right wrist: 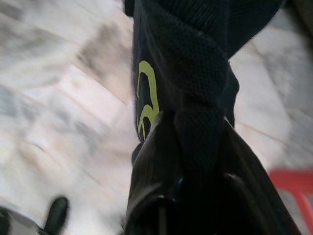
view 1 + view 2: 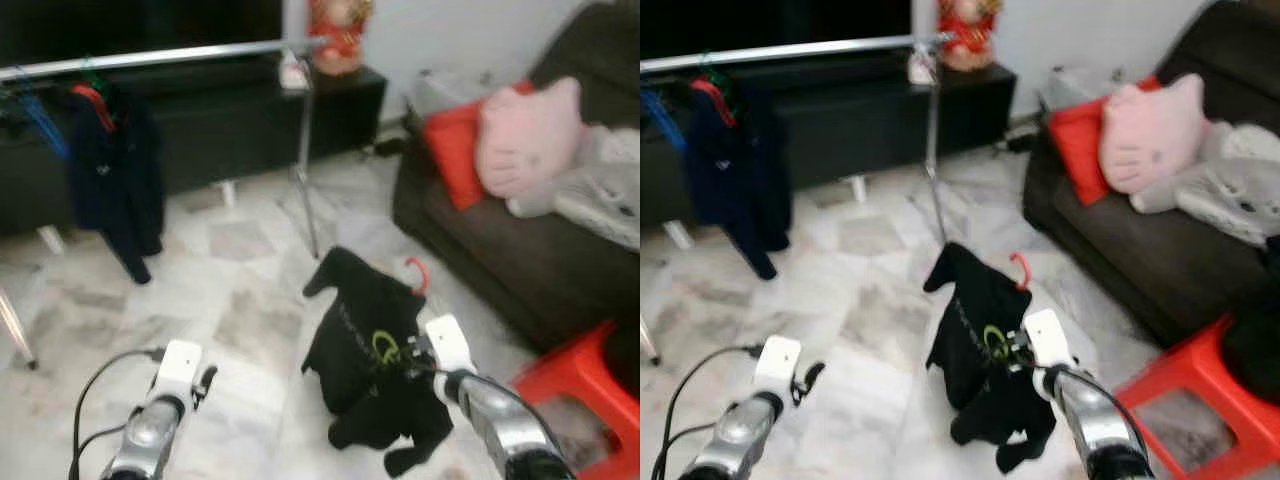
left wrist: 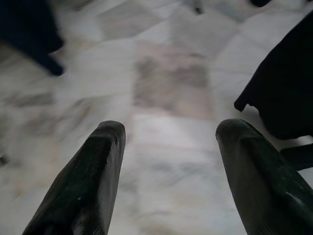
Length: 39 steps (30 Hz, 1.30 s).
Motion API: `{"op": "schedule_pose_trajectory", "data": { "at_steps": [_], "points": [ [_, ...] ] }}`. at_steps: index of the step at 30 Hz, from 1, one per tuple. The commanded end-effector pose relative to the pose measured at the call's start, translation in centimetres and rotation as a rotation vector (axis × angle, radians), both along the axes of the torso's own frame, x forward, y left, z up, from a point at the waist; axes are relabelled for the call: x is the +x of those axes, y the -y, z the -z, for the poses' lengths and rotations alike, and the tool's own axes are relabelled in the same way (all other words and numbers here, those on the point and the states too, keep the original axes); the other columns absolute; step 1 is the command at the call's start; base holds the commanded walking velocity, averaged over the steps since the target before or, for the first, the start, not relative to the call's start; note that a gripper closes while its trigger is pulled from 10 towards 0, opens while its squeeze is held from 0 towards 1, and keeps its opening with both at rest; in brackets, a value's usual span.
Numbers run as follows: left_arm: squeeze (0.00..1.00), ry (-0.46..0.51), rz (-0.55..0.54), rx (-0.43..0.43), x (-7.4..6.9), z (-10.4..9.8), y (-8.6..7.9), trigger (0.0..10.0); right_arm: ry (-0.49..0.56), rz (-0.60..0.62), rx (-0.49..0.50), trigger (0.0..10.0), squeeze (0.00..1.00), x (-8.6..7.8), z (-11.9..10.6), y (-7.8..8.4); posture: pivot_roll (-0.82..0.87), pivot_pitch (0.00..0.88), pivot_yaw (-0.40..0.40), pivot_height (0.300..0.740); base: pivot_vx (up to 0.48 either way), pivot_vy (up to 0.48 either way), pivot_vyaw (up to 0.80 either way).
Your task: Hang hanger
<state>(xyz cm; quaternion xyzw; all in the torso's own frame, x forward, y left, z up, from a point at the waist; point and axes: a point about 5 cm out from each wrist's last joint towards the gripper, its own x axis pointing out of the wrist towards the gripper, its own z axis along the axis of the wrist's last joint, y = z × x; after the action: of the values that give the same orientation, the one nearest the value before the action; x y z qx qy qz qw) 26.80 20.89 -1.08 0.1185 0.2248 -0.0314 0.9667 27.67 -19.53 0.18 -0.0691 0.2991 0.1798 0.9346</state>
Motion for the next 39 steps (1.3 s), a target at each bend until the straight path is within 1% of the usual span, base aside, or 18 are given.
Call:
{"op": "schedule_pose_trajectory", "data": {
  "at_steps": [1, 4, 6, 7, 8, 9, 10, 15, 16, 18, 20, 23, 25, 27, 28, 31, 33, 39],
  "points": [
    [0.0, -0.022, 0.012, -0.007, -0.4, 0.4, 0.1, 10.0, 0.046, -0.07, 0.024, 10.0, 0.0, 0.8, -1.2, -0.6, -0.04, 0.0, -0.077, 0.74, 0.0, 0.0, 0.0],
    [0.0, -0.013, 0.022, -0.024, -0.2, 0.2, 0.2, 10.0, 0.036, -0.17, 0.028, 10.0, 0.0, 0.7, -1.5, -0.9, -0.04, 0.0, -0.077, 0.74, 0.0, 0.0, 0.0],
    [0.0, -0.02, 0.054, -0.049, -0.1, 0.2, 0.6, 10.0, 0.037, -0.266, 0.031, 10.0, 0.0, 0.7, -2.1, -1.0, -0.04, 0.0, -0.08, 0.74, 0.0, 0.0, 0.0],
    [0.0, -0.021, 0.093, -0.067, 0.1, 0.0, 0.9, 10.0, 0.034, -0.353, 0.029, 10.0, 0.0, 0.6, -2.7, -0.9, -0.04, 0.0, -0.08, 0.74, 0.0, 0.0, 0.0],
    [0.0, -0.02, 0.11, -0.073, 0.2, -0.1, 1.0, 10.0, 0.031, -0.386, 0.026, 10.0, 0.0, 0.6, -2.9, -0.8, -0.04, 0.0, -0.082, 0.74, 0.0, 0.0, 0.0],
    [0.0, -0.02, 0.11, -0.073, 0.2, -0.1, 1.0, 10.0, 0.031, -0.386, 0.026, 10.0, 0.0, 0.6, -2.9, -0.8, -0.04, 0.0, -0.082, 0.74, 0.0, 0.0, 0.0],
    [0.0, -0.015, 0.167, -0.083, 0.5, -0.5, 1.3, 10.0, 0.027, -0.468, 0.008, 10.0, 0.0, 0.6, -3.7, -0.3, -0.04, 0.0, -0.084, 0.74, 0.0, 0.0, 0.0],
    [0.0, -0.01, 0.26, -0.092, 1.0, -1.1, 1.5, 10.0, 0.023, -0.57, -0.006, 10.0, 0.0, 0.6, -5.0, 0.7, -0.04, 0.0, -0.087, 0.74, 0.0, 0.0, 0.0],
    [0.0, -0.012, 0.307, -0.111, 1.2, -1.4, 1.7, 10.0, 0.015, -0.61, -0.011, 10.0, 0.0, 0.5, -5.5, 1.2, -0.04, 0.0, -0.088, 0.74, 0.0, 0.0, 0.0],
    [0.0, -0.009, 0.343, -0.125, 1.3, -1.7, 1.7, 10.0, 0.004, -0.631, -0.036, 10.0, 0.0, 0.5, -5.8, 1.7, -0.04, 0.0, -0.089, 0.74, 0.0, 0.0, 0.0],
    [0.0, -0.002, 0.4, -0.12, 1.3, -2.1, 1.7, 10.0, 0.0, -0.637, -0.06, 10.0, 0.0, 0.6, -6.1, 2.3, -0.04, 0.0, -0.09, 0.74, 0.0, 0.0, 0.0],
    [0.0, 0.008, 0.481, -0.077, 1.3, -2.5, 1.5, 10.0, -0.011, -0.695, -0.054, 10.0, 0.0, 0.2, -6.9, 2.8, -0.04, 0.0, -0.091, 0.74, 0.0, 0.0, 0.0],
    [0.0, 0.011, 0.487, -0.061, 1.3, -2.6, 1.4, 10.0, -0.011, -0.711, -0.048, 10.0, 0.0, 0.1, -7.1, 2.9, -0.04, 0.0, -0.091, 0.74, 0.0, 0.0, 0.0],
    [0.0, 0.016, 0.502, -0.036, 1.4, -2.9, 1.0, 10.0, -0.015, -0.791, -0.017, 10.0, 0.0, -0.5, -8.1, 2.5, -0.04, 0.0, -0.09, 0.74, 0.0, 0.0, 0.0],
    [0.0, 0.014, 0.513, -0.035, 1.4, -2.9, 1.1, 10.0, -0.018, -0.808, -0.007, 10.0, 0.0, -0.7, -8.3, 2.4, -0.04, 0.0, -0.09, 0.74, 0.0, 0.0, 0.0],
    [0.0, -0.011, 0.569, -0.029, 1.3, -2.8, 1.3, 10.0, -0.023, -0.85, 0.01, 10.0, 0.0, -1.1, -8.8, 2.2, -0.04, 0.0, -0.091, 0.74, 0.0, 0.0, 0.0],
    [0.0, -0.029, 0.632, -0.023, 1.2, -2.8, 1.6, 10.0, -0.031, -0.892, 0.02, 10.0, 0.0, -1.4, -9.4, 1.9, -0.04, 0.0, -0.091, 0.74, 0.0, 0.0, 0.0],
    [0.0, -0.058, 0.697, 0.018, 1.1, -2.8, 1.8, 10.0, -0.027, -0.903, -0.001, 10.0, 0.0, -1.3, -9.8, 1.7, -0.05, 0.0, -0.089, 0.74, 0.0, 0.0, 0.0]
  ]
}}
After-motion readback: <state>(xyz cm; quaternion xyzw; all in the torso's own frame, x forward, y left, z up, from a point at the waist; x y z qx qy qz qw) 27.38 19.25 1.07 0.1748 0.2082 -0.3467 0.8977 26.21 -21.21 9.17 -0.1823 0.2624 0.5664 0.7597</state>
